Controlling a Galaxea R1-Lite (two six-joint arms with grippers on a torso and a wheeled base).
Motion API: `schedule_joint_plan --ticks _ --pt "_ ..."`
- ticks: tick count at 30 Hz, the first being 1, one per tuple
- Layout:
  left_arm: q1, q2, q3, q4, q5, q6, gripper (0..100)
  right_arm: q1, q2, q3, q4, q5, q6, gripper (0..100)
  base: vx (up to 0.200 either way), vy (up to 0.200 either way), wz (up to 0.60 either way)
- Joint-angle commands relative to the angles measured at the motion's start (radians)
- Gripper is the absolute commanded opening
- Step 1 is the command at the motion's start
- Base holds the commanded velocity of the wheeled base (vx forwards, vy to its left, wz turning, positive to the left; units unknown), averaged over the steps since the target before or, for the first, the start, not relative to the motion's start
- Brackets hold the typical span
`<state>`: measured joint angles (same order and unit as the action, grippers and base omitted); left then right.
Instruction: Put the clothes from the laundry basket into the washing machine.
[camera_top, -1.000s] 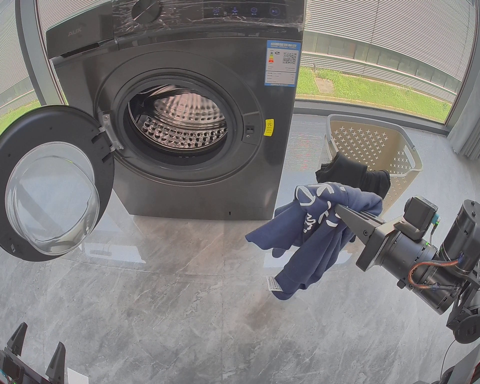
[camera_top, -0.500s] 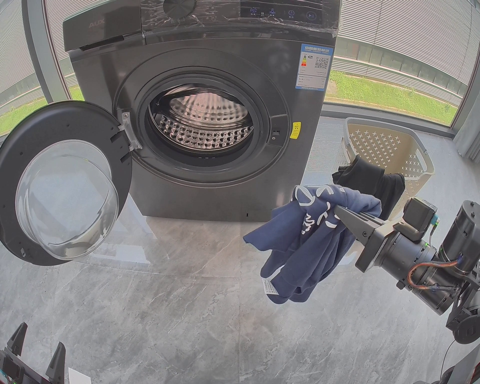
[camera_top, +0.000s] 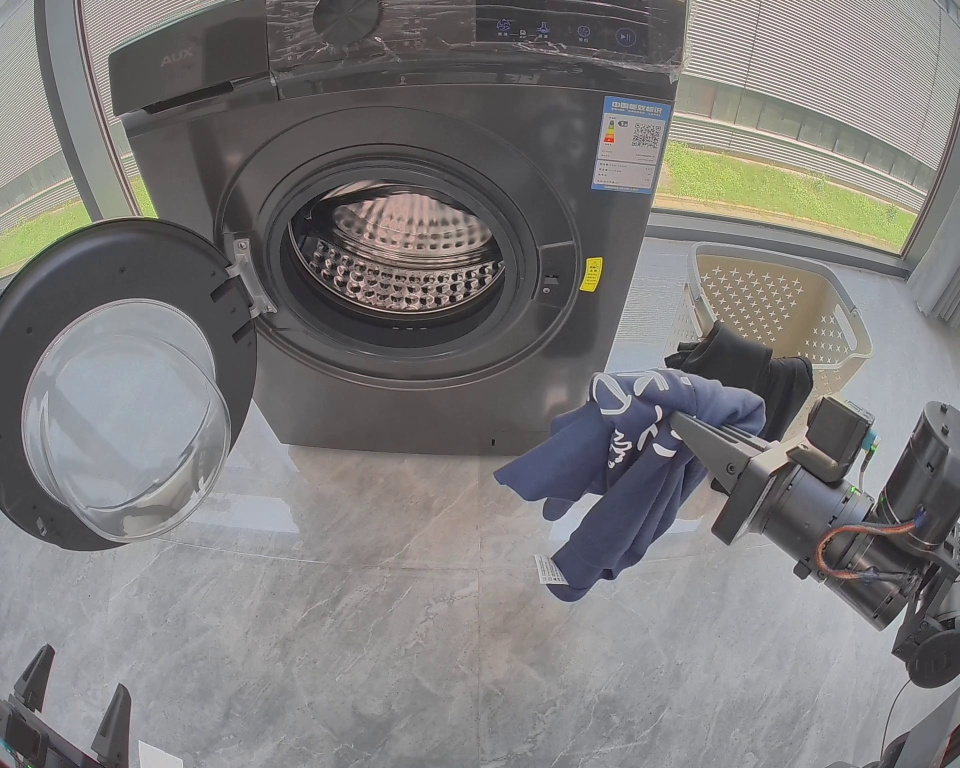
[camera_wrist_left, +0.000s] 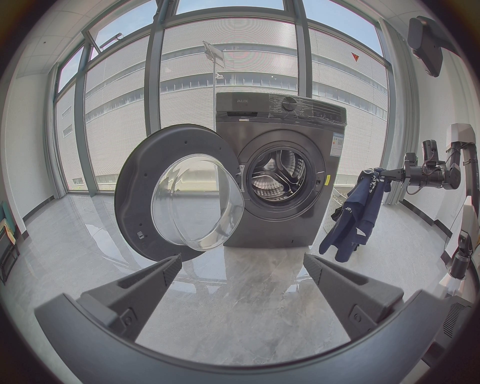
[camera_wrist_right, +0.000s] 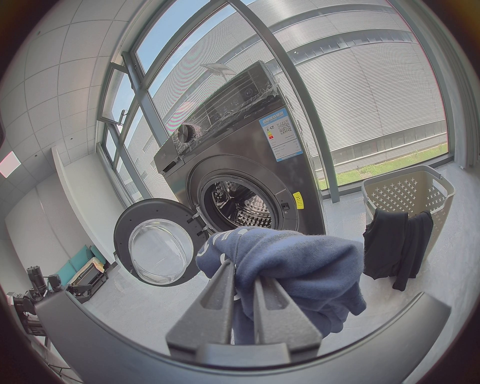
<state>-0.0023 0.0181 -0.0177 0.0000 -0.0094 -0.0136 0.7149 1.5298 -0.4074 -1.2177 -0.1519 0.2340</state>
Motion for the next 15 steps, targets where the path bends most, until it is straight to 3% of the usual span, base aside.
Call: schedule_joint_plan --ticks 1,9,15 --pt "-0.001 -0.012 0.018 0.000 0.000 0.000 100 0.000 0.001 0.004 0.000 0.000 0.001 0 0.000 0.200 0.00" --pt "-0.001 -0.012 0.018 -0.002 0.000 0.000 100 0.000 0.001 0.006 0.000 0.000 0.001 0 0.000 0.200 0.00" --pt "-0.001 -0.013 0.018 0.000 0.000 0.000 100 0.000 0.001 0.007 0.000 0.000 0.001 0 0.000 0.000 0.00"
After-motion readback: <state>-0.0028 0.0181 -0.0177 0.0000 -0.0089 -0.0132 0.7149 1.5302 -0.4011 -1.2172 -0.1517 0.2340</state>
